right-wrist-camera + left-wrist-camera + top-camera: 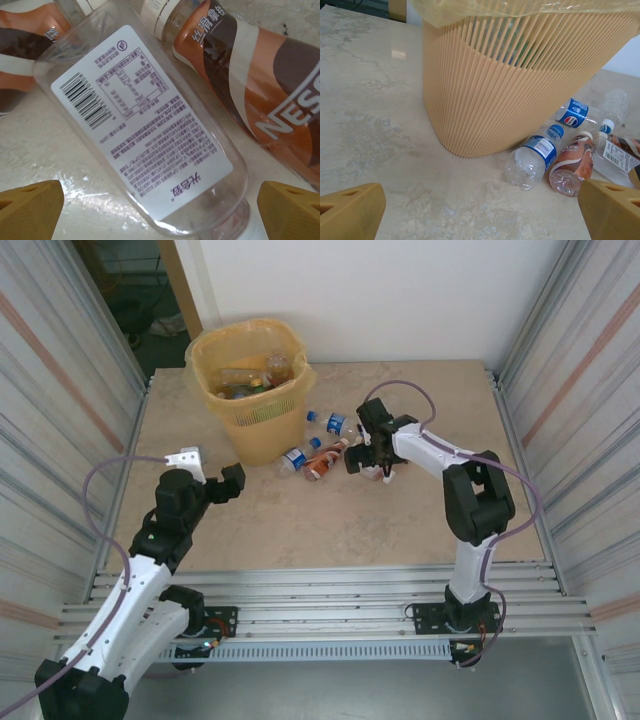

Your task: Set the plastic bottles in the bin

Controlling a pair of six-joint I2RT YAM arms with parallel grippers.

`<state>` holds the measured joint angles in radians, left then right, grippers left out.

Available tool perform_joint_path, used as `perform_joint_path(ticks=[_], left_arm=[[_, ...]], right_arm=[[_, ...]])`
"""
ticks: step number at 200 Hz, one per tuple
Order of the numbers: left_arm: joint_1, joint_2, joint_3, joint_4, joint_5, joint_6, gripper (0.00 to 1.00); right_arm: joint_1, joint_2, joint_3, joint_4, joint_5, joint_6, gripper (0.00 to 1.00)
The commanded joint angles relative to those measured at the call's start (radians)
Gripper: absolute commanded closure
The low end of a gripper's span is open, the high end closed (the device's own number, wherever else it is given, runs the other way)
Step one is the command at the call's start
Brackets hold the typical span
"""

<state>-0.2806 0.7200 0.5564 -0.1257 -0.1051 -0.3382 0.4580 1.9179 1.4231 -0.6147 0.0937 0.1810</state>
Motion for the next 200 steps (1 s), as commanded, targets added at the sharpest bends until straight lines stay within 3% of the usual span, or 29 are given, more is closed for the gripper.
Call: perform_joint_path(ticks=[1,107,200], left_arm=[[0.008,-0.002,-0.018,0.026,-0.015,-0.010,0.01],[0.012,-0.001,-0.027,0.033,-0.002,-0.022,0.01],[0.014,0.008,-0.030,0.043,0.016,-0.032,0.01]], right_arm=[[0.002,0.035,0.038,-0.034,0.037,-0.041,0.02],[0.041,0.036,-0.023,-0.043,-0.041,-0.013,0.01],[0.006,0.077,-0.025,0.009,-0.024,-0.003,0.00]])
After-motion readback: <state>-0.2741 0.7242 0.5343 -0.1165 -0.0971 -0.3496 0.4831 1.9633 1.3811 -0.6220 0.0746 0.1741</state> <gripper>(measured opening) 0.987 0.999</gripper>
